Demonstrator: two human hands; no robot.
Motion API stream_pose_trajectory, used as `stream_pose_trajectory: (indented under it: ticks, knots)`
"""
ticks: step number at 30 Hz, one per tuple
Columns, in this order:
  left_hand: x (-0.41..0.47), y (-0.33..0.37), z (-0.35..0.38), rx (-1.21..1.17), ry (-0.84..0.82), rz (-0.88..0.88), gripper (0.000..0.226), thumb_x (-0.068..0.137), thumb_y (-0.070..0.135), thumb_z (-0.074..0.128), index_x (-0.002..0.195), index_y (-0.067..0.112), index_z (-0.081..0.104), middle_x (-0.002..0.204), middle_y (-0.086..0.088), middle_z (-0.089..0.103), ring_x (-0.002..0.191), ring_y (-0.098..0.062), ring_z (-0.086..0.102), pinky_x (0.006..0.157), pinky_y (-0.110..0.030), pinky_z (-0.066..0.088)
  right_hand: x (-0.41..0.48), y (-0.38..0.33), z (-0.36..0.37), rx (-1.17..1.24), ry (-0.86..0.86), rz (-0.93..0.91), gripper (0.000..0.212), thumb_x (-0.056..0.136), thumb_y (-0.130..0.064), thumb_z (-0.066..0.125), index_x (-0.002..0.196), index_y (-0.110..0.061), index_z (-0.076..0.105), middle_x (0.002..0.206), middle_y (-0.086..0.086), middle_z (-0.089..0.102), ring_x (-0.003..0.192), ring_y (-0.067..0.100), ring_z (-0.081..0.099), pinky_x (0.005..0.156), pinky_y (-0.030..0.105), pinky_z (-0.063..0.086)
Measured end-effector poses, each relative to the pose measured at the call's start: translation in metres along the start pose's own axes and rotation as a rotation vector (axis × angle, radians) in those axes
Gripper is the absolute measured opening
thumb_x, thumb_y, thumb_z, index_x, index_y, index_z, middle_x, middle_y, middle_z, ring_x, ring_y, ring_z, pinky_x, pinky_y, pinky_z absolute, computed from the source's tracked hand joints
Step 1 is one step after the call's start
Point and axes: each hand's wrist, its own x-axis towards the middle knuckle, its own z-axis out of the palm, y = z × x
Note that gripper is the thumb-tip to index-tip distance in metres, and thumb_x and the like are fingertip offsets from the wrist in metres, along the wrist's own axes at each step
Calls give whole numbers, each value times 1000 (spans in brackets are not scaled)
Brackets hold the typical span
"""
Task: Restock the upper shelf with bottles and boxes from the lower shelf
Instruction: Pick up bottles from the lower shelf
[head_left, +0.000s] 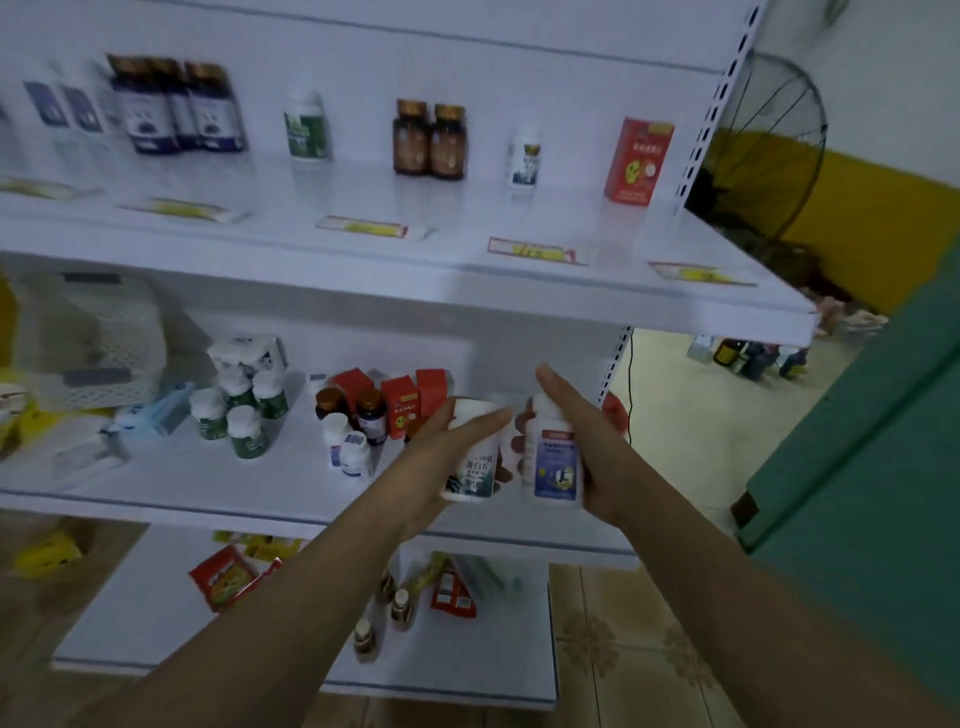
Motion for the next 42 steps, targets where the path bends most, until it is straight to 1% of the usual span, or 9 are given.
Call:
stream_pose_trajectory:
  ticks: [4, 8, 10, 13, 17, 21, 29, 35, 42]
  knots:
    - [-39, 44, 20, 52, -52, 67, 46, 77, 39, 71, 107, 10, 53, 90, -17, 65, 78, -32, 64, 70, -37, 54, -40, -43, 30, -39, -9, -75, 39, 79, -50, 61, 66, -13, 67, 66, 9, 66, 50, 18, 65, 54, 25, 55]
    - [-71, 94, 42, 107, -124, 164, 33, 86, 39, 61, 100, 9, 60, 72, -9, 66, 57, -20, 62, 52, -26, 53, -70, -85, 52, -57, -33, -185, 39, 64, -52, 71, 61, -13, 67, 62, 10, 66, 52, 21, 63, 63, 30, 56]
    - [-82, 116, 52, 137, -140, 228, 34, 87, 39, 60, 103, 8, 64, 78, -10, 70, 63, -21, 67, 58, -28, 55, -80, -102, 61, -62, -68, -224, 41, 65, -52, 75, 69, -13, 67, 67, 11, 67, 58, 23, 63, 70, 35, 53]
    - [-95, 139, 63, 192, -113, 280, 68, 75, 50, 69, 124, 4, 56, 105, -30, 65, 90, -39, 66, 79, -42, 53, -97, -122, 71, -97, -107, -298, 31, 83, -47, 62, 76, -17, 62, 60, 3, 68, 51, 17, 65, 57, 26, 52]
    - [-105, 156, 73, 174, -158, 302, 42, 82, 44, 65, 103, 9, 54, 87, -24, 56, 63, -28, 59, 58, -29, 53, -111, -136, 77, -163, -64, -339, 35, 85, -48, 59, 72, -15, 63, 59, 5, 68, 49, 18, 64, 55, 26, 52]
    - [-107, 171, 81, 172, -188, 319, 34, 85, 40, 63, 99, 11, 51, 72, -12, 55, 54, -20, 59, 53, -27, 52, -116, -151, 77, -203, -34, -370, 32, 84, -48, 61, 75, -17, 64, 61, 6, 67, 50, 18, 64, 57, 25, 52]
    - [-82, 199, 86, 244, -238, 369, 37, 85, 42, 62, 106, 12, 55, 70, -7, 60, 55, -17, 60, 55, -26, 51, -102, -178, 76, -237, -5, -436, 30, 84, -48, 62, 76, -20, 65, 63, 6, 66, 52, 18, 62, 64, 27, 55]
    - [-39, 210, 89, 281, -234, 344, 70, 71, 34, 71, 128, 4, 44, 74, -13, 60, 58, -23, 60, 58, -32, 51, -80, -196, 54, -267, 43, -444, 31, 83, -47, 63, 67, -21, 66, 67, 9, 66, 55, 19, 62, 62, 27, 55]
    - [42, 227, 111, 373, -139, 367, 34, 84, 28, 67, 110, 14, 49, 93, -16, 62, 71, -25, 64, 77, -42, 54, -18, -234, 10, -321, 102, -488, 32, 85, -47, 60, 71, -19, 63, 64, 7, 66, 55, 20, 62, 62, 27, 54]
